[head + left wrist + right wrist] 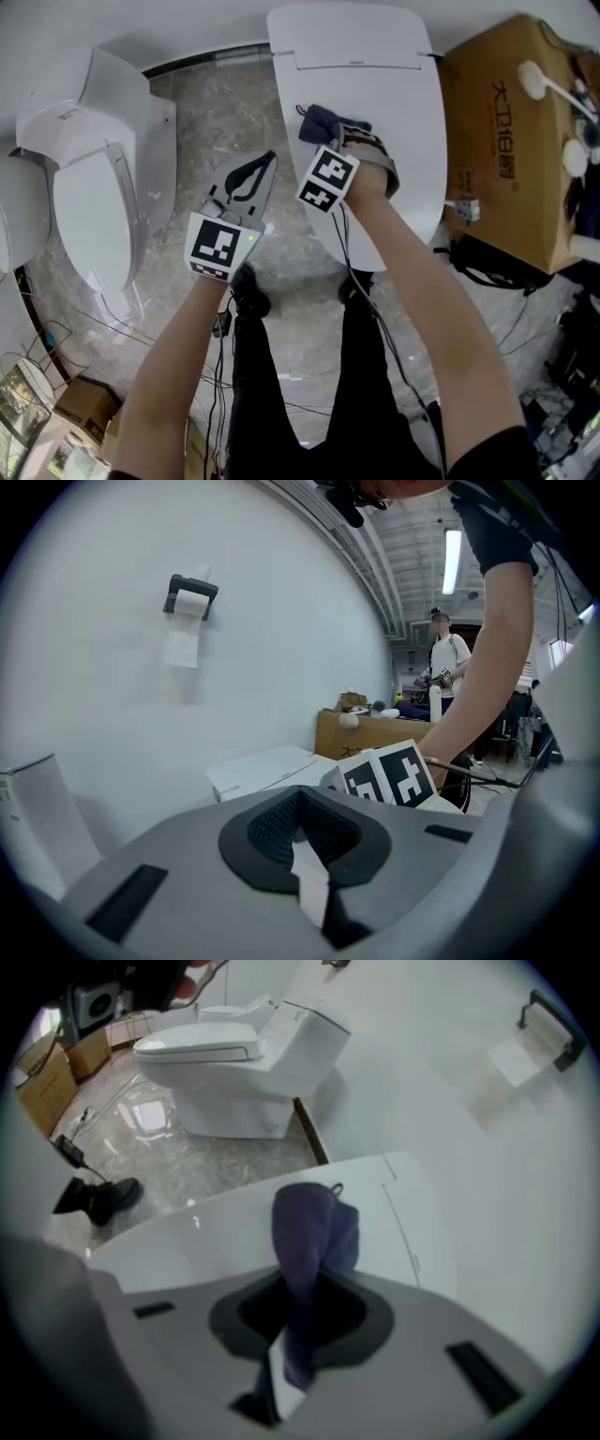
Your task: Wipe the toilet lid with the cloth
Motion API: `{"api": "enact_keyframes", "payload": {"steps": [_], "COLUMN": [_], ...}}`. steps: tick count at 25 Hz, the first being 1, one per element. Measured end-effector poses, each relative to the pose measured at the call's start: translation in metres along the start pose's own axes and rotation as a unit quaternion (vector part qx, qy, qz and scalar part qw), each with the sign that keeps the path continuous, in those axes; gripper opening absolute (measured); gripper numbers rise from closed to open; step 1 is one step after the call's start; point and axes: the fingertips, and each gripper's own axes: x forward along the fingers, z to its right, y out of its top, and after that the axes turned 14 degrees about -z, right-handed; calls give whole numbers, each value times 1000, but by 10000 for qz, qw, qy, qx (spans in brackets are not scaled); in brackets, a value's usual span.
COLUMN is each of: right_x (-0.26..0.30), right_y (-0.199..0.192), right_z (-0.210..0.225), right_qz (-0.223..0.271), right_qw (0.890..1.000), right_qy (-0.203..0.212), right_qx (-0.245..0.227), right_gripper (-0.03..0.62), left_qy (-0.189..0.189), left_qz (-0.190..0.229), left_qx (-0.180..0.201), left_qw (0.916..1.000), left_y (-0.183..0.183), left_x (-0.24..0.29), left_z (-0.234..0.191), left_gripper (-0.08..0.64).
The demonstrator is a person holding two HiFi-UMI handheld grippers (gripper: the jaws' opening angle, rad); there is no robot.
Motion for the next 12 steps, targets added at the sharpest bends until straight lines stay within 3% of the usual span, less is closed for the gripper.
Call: {"api": "enact_keyframes", "payload": {"steps": [12], "right_x": [-12], "right_y": [33], "right_z": [-16], "right_qz": [181], "right_qw": [9996], "right_qy": [59], "right_qx": [-188], "right_gripper": [67], "left_qy": [83], "left_qz": [-23], "left_qx": [-149], "left_qw": [9999], "left_y": [-6], "left_x": [-14], "left_z": [-10], "left_gripper": [17]}}
